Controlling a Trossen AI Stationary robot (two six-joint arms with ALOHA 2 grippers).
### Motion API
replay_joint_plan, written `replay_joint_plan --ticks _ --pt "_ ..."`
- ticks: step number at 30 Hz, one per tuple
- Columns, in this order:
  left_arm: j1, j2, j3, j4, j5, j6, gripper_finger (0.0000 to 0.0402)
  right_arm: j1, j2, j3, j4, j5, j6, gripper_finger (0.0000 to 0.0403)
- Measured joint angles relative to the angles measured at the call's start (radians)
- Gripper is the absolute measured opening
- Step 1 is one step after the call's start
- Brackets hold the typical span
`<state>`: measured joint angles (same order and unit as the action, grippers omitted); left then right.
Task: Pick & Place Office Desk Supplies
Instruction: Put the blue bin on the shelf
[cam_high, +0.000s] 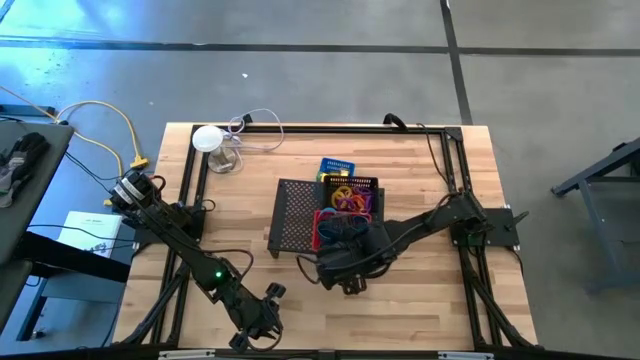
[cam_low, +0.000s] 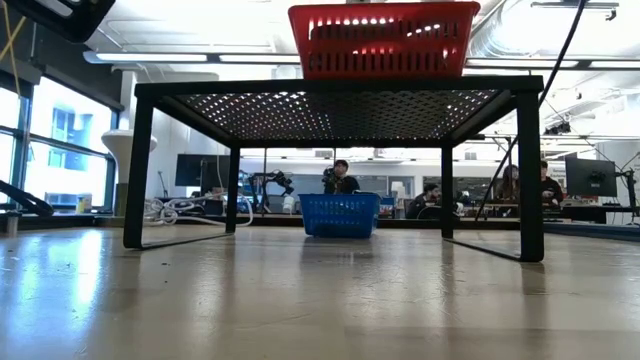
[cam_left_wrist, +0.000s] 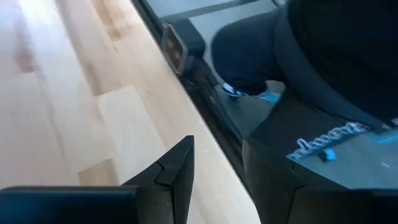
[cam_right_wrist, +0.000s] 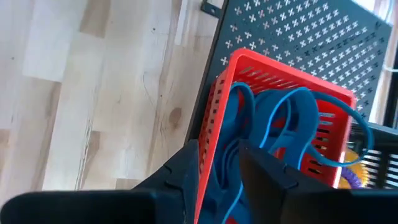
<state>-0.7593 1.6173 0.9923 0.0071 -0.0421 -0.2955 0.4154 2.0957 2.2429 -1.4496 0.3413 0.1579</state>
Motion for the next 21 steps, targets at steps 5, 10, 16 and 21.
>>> replay_joint_plan --ticks 5,10,16,21 --pt "0.0 0.0 0.0 0.0 -0.042 0.01 0.0132 0.042 -0.03 0.0 0.002 -0.001 0.006 0.0101" --pt "-0.011 -0.033 -0.001 -0.022 -0.042 0.055 0.0132 0.104 -0.065 0.0 0.002 -0.037 0.055 0.0101" --pt "-0.005 -0.222 -0.001 -0.149 -0.137 0.057 0.0132 0.17 -0.081 0.001 -0.014 -0.152 0.213 0.0101" --pt "0.044 -0.425 -0.001 -0.253 -0.441 0.122 0.0132 0.209 -0.08 0.001 -0.014 -0.218 0.351 0.0101"
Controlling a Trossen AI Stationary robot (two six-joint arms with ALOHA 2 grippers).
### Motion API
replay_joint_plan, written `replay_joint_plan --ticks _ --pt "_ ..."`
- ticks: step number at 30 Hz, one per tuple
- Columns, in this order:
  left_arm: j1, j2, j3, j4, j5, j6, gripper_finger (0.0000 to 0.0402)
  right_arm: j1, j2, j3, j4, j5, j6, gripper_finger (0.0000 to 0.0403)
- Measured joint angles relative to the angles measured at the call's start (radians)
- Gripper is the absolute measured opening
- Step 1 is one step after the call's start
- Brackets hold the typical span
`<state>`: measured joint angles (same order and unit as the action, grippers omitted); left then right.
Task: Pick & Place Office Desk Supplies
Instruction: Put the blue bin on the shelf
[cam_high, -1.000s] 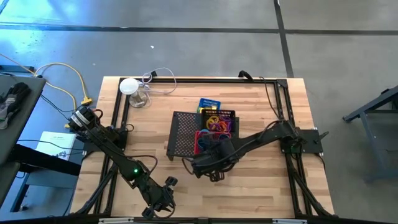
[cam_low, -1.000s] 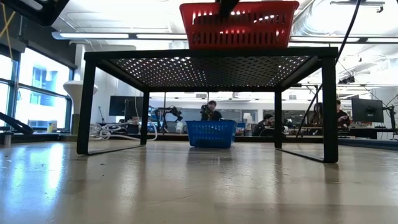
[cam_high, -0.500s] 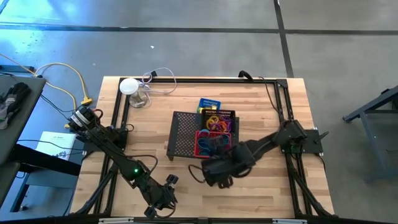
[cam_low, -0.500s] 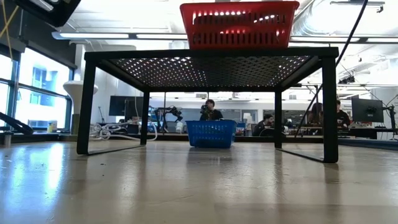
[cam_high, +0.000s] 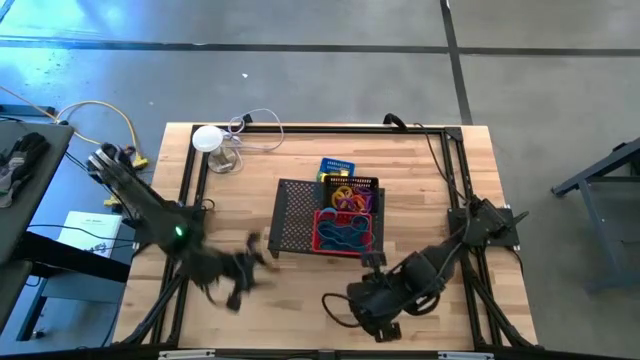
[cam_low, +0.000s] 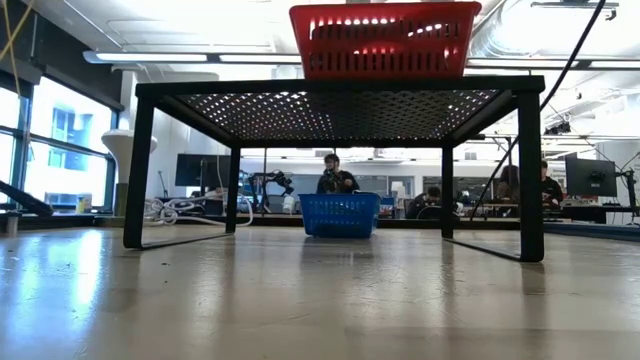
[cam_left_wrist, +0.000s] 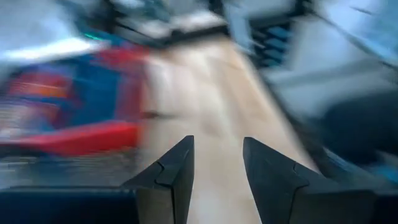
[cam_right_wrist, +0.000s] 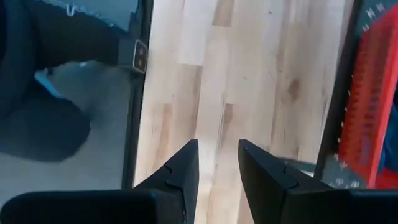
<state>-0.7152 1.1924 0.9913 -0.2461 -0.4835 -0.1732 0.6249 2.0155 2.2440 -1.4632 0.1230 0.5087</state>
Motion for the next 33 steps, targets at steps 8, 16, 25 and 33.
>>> replay_joint_plan --ticks 8,16,25,33 --pt "0.341 -0.309 0.0 -0.122 -0.095 0.26 0.0132 0.032 0.0 0.0 0.032 0.075 0.233 0.0101" --pt "0.911 -0.376 0.001 -0.152 0.233 0.141 0.0132 0.029 0.0 0.0 0.128 0.087 0.232 0.0101" --pt "1.371 -0.028 0.002 -0.071 0.727 0.096 0.0132 0.037 0.001 0.0 0.179 0.121 0.232 0.0101" --pt "1.508 0.29 0.035 0.005 0.877 0.057 0.0132 0.036 0.001 -0.001 0.185 0.139 0.225 0.0101"
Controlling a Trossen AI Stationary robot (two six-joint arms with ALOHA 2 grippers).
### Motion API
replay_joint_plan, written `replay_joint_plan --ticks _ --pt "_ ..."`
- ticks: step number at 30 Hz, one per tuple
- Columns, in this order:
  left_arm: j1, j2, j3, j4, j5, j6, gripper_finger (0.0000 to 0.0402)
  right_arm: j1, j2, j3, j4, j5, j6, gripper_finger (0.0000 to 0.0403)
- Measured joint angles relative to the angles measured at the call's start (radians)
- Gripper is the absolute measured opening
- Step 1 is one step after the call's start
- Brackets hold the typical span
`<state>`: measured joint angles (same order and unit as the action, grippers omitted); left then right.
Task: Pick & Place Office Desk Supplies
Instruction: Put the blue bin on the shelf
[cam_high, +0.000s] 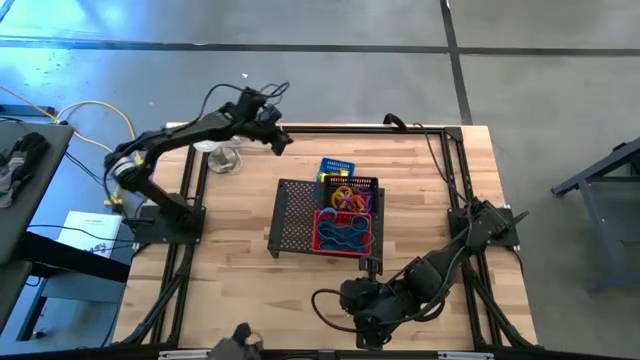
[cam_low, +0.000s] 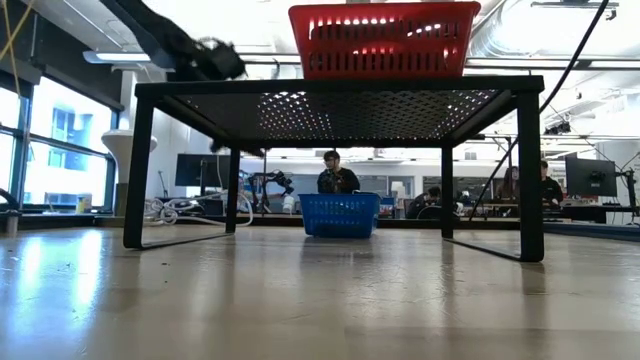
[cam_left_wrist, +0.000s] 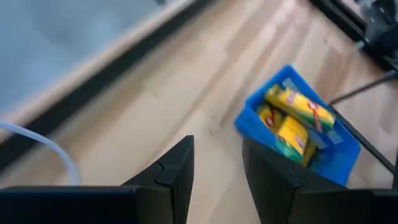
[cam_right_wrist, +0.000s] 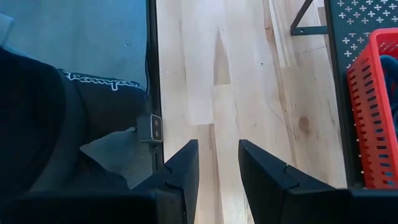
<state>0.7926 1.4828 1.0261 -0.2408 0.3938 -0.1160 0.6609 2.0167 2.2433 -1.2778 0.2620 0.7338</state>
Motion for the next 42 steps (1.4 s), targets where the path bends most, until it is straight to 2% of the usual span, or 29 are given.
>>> replay_joint_plan --ticks 5,12,17,23,30,42 --pt "-0.012 0.089 0.022 -0.008 0.098 0.012 0.0132 0.0 0.0 0.0 0.0 0.002 -0.002 0.0101" --pt "-0.026 0.102 0.022 0.026 0.067 0.235 0.0132 0.001 0.0 0.0 0.0 0.002 -0.004 0.0101" --pt "-0.034 0.116 0.023 0.102 0.019 0.213 0.0132 0.001 0.001 0.0 0.0 0.029 0.002 0.0101" --pt "-0.128 0.143 0.023 0.133 -0.087 0.278 0.0132 0.001 0.001 0.0 0.0 0.035 0.003 0.0101" --pt "-0.202 0.148 0.023 0.172 -0.104 0.302 0.0132 0.0 0.001 0.0 0.0 0.058 -0.003 0.0101" --pt "-0.237 0.244 0.028 0.239 -0.083 0.199 0.0132 0.019 0.001 0.0 -0.004 0.054 0.003 0.0101"
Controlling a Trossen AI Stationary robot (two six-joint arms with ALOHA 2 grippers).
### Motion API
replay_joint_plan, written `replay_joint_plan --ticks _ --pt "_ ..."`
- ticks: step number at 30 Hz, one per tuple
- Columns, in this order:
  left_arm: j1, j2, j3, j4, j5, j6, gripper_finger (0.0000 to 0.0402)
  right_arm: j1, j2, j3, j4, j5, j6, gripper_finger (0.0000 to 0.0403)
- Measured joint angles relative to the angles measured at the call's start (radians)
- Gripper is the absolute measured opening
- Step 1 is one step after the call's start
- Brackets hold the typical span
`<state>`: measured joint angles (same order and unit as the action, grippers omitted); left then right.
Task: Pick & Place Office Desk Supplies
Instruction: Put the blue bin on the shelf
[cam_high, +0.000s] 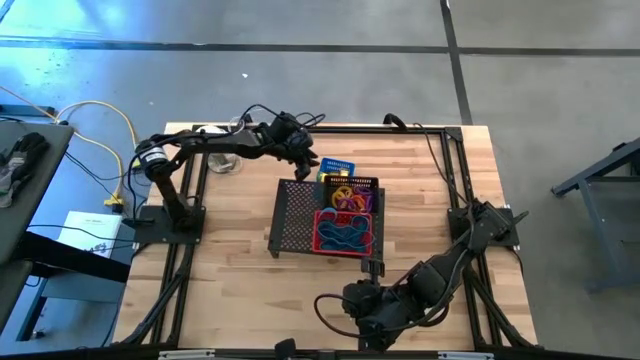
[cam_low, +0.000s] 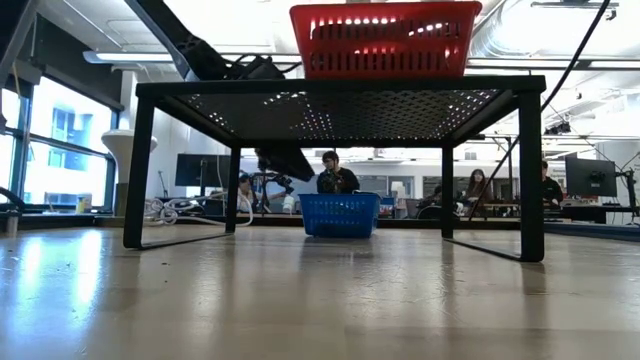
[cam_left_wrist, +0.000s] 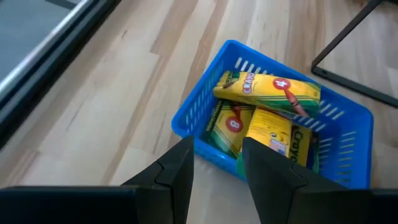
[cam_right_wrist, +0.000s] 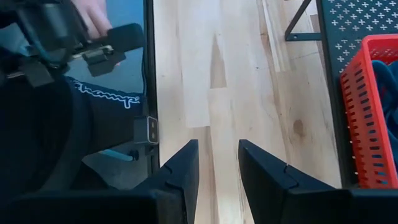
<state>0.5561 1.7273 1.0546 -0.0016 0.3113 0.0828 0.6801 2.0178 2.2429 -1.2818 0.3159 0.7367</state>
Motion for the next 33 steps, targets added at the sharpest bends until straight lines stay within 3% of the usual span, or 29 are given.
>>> replay_joint_plan --ticks 16,23,33 --pt "-0.004 0.038 -0.002 0.037 0.001 -0.113 0.0132 0.008 0.0 0.0 0.0 0.043 0.002 0.0101" --pt "-0.031 0.052 -0.006 0.011 -0.114 -0.031 0.0132 0.008 0.0 0.0 0.0 0.052 -0.004 0.0101" --pt "-0.042 0.061 -0.007 0.038 -0.105 -0.032 0.0132 0.008 0.0 0.0 -0.001 0.052 -0.004 0.0101"
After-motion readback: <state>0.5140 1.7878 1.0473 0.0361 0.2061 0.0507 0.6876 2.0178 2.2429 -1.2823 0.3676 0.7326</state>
